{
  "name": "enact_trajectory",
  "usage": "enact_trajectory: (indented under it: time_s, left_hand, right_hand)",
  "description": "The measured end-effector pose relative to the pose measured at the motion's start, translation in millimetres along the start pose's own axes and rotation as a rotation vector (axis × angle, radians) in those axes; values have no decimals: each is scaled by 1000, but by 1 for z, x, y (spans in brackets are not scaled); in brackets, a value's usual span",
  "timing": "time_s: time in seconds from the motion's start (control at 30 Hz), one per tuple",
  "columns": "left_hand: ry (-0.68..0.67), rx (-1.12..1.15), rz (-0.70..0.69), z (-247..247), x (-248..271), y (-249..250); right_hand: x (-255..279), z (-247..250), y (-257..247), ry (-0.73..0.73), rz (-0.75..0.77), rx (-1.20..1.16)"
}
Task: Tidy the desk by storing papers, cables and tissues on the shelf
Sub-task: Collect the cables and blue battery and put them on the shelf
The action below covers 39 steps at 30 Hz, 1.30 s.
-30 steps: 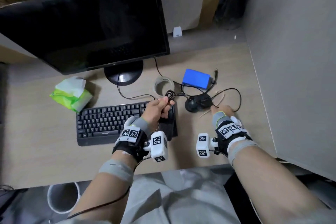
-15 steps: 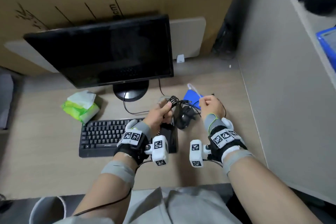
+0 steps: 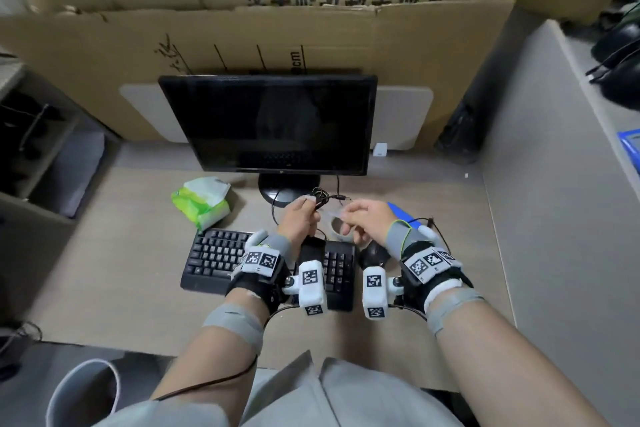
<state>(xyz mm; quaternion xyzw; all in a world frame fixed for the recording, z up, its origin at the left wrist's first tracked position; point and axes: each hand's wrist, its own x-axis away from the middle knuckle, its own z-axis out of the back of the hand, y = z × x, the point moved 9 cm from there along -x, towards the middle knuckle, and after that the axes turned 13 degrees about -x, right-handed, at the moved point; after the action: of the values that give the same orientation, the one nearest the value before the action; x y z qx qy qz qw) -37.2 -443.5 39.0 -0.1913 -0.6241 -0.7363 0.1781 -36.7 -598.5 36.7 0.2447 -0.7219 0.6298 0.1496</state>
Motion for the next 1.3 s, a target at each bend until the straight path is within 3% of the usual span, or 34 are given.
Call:
enact_trajectory:
  time_s: [0.1, 0.3, 0.47, 0.57, 0.73, 1.3]
  left_hand:
    - [64, 4, 23, 10, -1, -6]
    - [24, 54, 63, 14, 5, -4]
    - [-2, 22, 58, 15, 9, 2]
    - [-39, 5, 48, 12, 10, 6]
    - [-50, -9, 61, 16, 9, 9]
    - [-58, 13, 65, 21, 11, 7]
  right_hand:
    - [5, -9, -16, -29, 17, -175]
    - [17, -47, -49, -322, -60, -415]
    - [8, -41, -64, -134, 256, 85]
    - [8, -42, -62, -105, 273, 275]
    - [9, -52, -55, -186, 158, 239]
    - [21, -62, -62, -212, 175, 209]
